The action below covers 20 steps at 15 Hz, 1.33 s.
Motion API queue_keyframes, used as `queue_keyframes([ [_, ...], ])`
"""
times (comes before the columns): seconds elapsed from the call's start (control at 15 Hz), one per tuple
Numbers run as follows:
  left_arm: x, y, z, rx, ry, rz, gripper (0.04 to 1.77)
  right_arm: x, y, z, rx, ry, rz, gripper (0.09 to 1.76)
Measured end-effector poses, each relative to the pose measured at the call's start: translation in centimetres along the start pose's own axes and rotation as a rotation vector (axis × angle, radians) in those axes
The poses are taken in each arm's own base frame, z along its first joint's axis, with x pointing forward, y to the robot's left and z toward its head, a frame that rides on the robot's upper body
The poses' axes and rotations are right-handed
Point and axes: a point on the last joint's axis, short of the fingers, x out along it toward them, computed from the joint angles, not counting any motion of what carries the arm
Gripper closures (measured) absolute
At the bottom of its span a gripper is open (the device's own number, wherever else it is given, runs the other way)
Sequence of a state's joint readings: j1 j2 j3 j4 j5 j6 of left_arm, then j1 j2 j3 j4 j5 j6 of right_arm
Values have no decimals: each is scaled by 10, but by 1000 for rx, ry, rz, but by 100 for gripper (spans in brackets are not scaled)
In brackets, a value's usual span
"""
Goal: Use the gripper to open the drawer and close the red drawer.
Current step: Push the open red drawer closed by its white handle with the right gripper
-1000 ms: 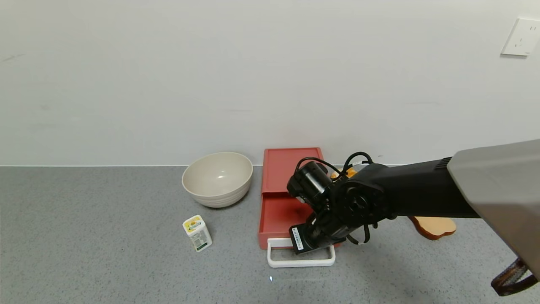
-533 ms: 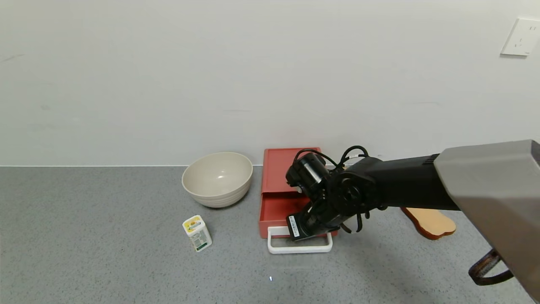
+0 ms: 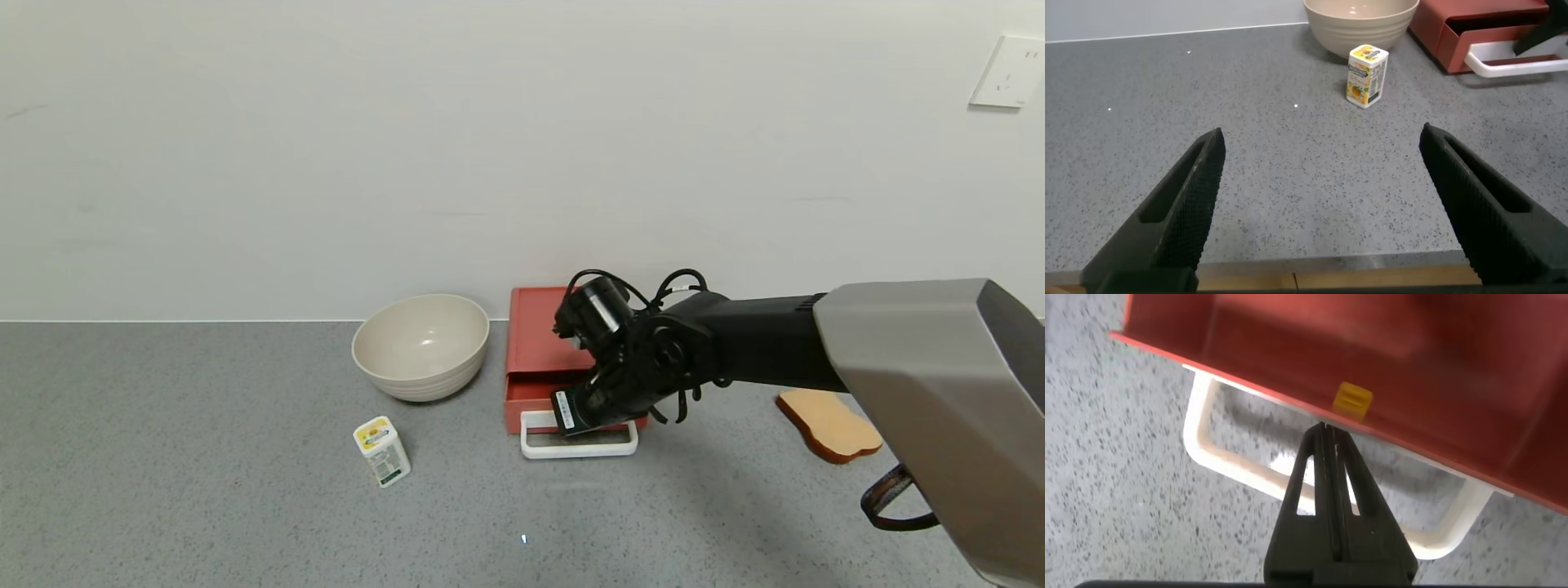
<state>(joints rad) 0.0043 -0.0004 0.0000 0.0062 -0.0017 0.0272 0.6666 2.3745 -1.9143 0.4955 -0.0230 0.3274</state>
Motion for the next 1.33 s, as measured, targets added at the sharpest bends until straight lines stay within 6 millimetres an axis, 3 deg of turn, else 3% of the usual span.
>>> queue_keyframes([
  [0.53, 0, 0, 0, 0, 0, 0, 9, 17, -10, 15, -50, -84, 6, 173],
  [1.33, 0, 0, 0, 0, 0, 0, 9, 25, -15, 22, -86, -159, 0, 173],
])
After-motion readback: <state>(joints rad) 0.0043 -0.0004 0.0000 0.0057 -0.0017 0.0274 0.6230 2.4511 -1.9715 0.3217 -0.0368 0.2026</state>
